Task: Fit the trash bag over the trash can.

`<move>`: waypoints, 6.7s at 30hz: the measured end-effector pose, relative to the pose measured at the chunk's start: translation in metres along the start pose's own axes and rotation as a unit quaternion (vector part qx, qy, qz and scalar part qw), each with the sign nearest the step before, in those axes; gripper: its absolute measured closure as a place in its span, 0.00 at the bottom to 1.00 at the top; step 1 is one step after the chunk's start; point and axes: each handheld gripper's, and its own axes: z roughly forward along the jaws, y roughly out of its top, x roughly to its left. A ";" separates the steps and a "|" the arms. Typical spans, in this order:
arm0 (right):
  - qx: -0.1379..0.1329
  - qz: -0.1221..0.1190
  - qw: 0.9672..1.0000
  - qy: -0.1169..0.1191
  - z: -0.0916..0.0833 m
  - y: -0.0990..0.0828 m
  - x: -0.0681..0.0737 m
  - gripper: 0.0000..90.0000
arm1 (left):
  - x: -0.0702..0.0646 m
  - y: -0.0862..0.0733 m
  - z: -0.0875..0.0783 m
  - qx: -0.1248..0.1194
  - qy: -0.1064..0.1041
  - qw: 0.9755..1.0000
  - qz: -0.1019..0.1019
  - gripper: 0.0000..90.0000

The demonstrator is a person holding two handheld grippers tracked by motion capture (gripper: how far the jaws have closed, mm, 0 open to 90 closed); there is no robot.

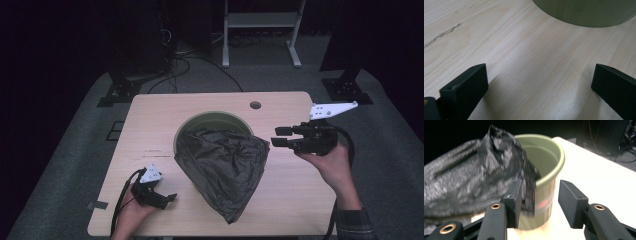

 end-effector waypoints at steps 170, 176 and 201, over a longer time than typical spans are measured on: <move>-0.055 -0.002 0.996 -0.072 -0.017 -0.007 -0.013 0.79 | 0.048 0.132 -0.107 -0.139 -0.049 0.989 -0.008 1.00; -0.075 -0.017 0.996 -0.045 -0.026 0.007 0.007 0.72 | 0.047 0.120 -0.111 -0.135 -0.040 0.990 -0.015 1.00; -0.080 -0.039 0.996 -0.001 -0.015 0.019 0.037 0.49 | 0.042 0.113 -0.116 -0.141 -0.046 0.989 -0.014 1.00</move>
